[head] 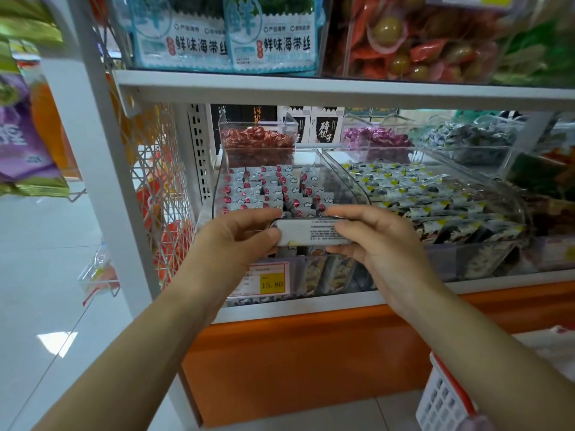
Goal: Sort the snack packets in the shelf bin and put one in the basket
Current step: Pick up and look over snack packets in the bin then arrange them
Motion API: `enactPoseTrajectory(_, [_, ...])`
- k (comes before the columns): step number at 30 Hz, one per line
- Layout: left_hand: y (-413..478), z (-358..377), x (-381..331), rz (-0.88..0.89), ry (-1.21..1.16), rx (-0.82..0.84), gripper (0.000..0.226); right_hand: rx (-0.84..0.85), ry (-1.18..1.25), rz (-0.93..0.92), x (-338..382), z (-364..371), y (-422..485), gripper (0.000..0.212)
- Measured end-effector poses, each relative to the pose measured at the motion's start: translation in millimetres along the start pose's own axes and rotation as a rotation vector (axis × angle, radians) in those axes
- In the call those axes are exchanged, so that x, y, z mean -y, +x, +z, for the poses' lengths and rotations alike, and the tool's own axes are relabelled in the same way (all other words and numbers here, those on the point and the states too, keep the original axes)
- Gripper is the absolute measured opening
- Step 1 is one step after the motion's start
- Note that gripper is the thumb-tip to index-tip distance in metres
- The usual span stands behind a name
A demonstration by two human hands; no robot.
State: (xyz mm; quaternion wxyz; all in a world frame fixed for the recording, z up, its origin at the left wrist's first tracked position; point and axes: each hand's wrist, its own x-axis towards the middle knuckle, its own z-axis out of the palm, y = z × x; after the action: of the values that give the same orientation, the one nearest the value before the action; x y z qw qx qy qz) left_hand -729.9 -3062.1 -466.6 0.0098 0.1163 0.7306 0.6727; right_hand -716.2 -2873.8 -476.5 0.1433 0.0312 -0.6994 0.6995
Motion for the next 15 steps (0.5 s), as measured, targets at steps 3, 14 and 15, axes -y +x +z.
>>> enactPoseTrajectory(3, [-0.8,-0.6,-1.6,0.018,0.059,0.014,0.028,-0.025,-0.001,-0.016,1.9,0.6,-1.0,0.01])
enactPoseTrajectory(14, [-3.6,5.3,-7.7,0.066,0.182,0.081,0.012,-0.065,-0.342,-0.187,3.8,2.2,-6.6,0.014])
enactPoseTrajectory(15, [-2.8,4.5,-8.1,0.069,0.197,0.074,0.011,-0.048,-0.351,-0.205,3.8,3.3,-7.4,0.014])
